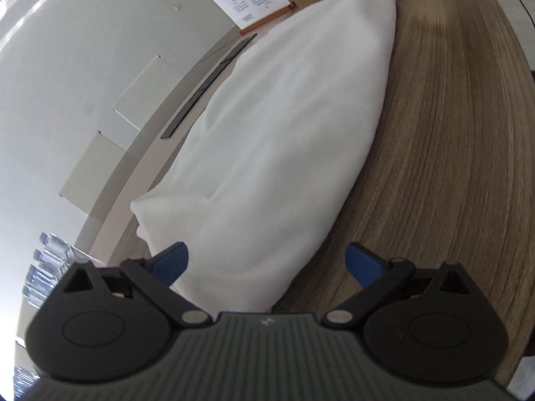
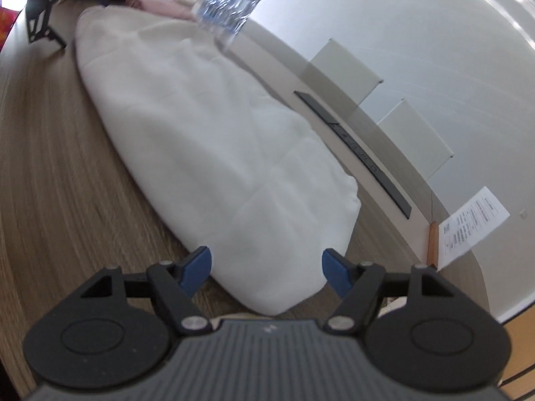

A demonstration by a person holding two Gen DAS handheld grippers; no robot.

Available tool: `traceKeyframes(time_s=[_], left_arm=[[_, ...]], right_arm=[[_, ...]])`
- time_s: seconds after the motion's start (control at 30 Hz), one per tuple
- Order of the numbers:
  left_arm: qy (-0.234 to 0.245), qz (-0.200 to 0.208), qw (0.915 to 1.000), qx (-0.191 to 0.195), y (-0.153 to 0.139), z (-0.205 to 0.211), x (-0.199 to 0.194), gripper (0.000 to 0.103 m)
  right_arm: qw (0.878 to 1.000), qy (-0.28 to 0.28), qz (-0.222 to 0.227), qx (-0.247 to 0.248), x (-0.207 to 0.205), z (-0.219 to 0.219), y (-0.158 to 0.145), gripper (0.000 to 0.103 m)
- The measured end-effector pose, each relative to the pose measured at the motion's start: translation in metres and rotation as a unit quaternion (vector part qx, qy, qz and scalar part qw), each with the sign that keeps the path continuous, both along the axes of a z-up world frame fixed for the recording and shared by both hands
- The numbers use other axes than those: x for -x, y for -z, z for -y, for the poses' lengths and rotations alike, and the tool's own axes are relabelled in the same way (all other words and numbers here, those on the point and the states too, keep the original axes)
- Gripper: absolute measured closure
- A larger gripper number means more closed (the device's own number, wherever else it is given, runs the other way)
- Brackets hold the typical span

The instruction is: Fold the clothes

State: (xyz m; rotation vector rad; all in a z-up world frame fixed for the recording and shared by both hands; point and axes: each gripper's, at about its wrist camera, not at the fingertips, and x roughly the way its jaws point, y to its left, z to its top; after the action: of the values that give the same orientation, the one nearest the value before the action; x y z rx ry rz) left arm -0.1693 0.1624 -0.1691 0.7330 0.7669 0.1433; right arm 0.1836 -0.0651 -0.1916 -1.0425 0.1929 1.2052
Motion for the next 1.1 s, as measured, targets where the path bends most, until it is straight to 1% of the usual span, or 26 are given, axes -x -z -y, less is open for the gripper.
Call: traceKeyframes(time_s=[0.07,0.13,0.17,0.2,0.23,0.3,0.33,0.37,0.4,0.43,0.47,0.5,0.53,0.57,0.6,0.63,0.7,0.8,0.9,1.0,1.03,1.1], left_arm=[[-0.013,-0.002,0.9999,-0.008,0.001,-0.005,-0.006,0.002],[-0.029,-0.004,0.9994,-0.018,0.003,-0.012,-0.01,0.006],[-0.037,-0.005,0.999,-0.023,0.003,-0.015,-0.013,0.014],[-0.044,-0.003,0.9988,-0.024,0.004,-0.017,-0.014,0.017],[-0.05,-0.001,0.9985,-0.024,0.004,-0.019,-0.015,0.018],[-0.055,0.005,0.9983,-0.016,0.005,-0.019,-0.016,0.026],[-0.057,0.009,0.9982,-0.017,0.005,-0.018,-0.015,0.027],[-0.055,0.011,0.9982,-0.02,0.006,-0.017,-0.015,0.034],[-0.054,0.012,0.9982,-0.024,0.008,-0.016,-0.015,0.039],[-0.055,0.015,0.9979,-0.032,0.008,-0.014,-0.015,0.04],[-0.059,0.02,0.9975,-0.034,0.008,-0.013,-0.016,0.046],[-0.062,0.021,0.9976,-0.025,0.006,-0.013,-0.017,0.057],[-0.064,0.02,0.9977,-0.007,0.002,-0.013,-0.014,0.063],[-0.071,0.025,0.9972,0.003,-0.001,-0.014,-0.015,0.068],[-0.079,0.028,0.9964,0.012,-0.003,-0.015,-0.015,0.073],[-0.086,0.035,0.9954,0.023,-0.006,-0.015,-0.015,0.075],[-0.101,0.049,0.9927,0.044,-0.013,-0.017,-0.015,0.085],[-0.128,0.08,0.9864,0.067,-0.027,-0.018,-0.016,0.089],[-0.157,0.11,0.9791,0.07,-0.039,-0.013,-0.017,0.091],[-0.193,0.143,0.9669,0.088,-0.058,-0.008,-0.016,0.091],[-0.207,0.153,0.9615,0.097,-0.065,-0.005,-0.015,0.092],[-0.212,0.159,0.9578,0.111,-0.077,-0.005,-0.013,0.092]], right_arm=[[0.999,-0.015,0.039,0.029,0.005,-0.002,0.006,0.026],[0.996,-0.027,0.071,0.047,0.009,-0.004,0.014,0.026],[0.995,-0.03,0.082,0.052,0.011,-0.005,0.018,0.026],[0.994,-0.032,0.091,0.057,0.012,-0.006,0.022,0.026],[0.993,-0.032,0.099,0.063,0.014,-0.01,0.027,0.027],[0.99,-0.034,0.122,0.069,0.018,-0.012,0.038,0.03],[0.988,-0.033,0.137,0.065,0.02,-0.012,0.045,0.035],[0.986,-0.03,0.149,0.06,0.023,-0.012,0.051,0.045],[0.985,-0.027,0.16,0.055,0.025,-0.012,0.058,0.05],[0.986,-0.02,0.159,0.046,0.027,-0.012,0.061,0.058],[0.987,-0.012,0.154,0.035,0.027,-0.011,0.063,0.068],[0.989,-0.002,0.144,0.021,0.028,-0.01,0.062,0.074],[0.991,0.01,0.134,0.003,0.028,-0.008,0.06,0.08],[0.992,0.022,0.124,-0.017,0.028,-0.005,0.057,0.083],[0.992,0.034,0.113,-0.036,0.028,-0.002,0.053,0.084],[0.992,0.047,0.103,-0.055,0.028,0.001,0.05,0.085],[0.989,0.076,0.081,-0.096,0.029,0.008,0.043,0.087],[0.982,0.105,0.065,-0.14,0.031,0.019,0.031,0.089],[0.974,0.122,0.051,-0.181,0.03,0.024,0.012,0.09],[0.967,0.133,0.026,-0.217,0.029,0.03,-0.029,0.091],[0.964,0.136,0.016,-0.229,0.026,0.031,-0.042,0.091],[0.958,0.143,-0.007,-0.249,0.016,0.032,-0.068,0.092]])
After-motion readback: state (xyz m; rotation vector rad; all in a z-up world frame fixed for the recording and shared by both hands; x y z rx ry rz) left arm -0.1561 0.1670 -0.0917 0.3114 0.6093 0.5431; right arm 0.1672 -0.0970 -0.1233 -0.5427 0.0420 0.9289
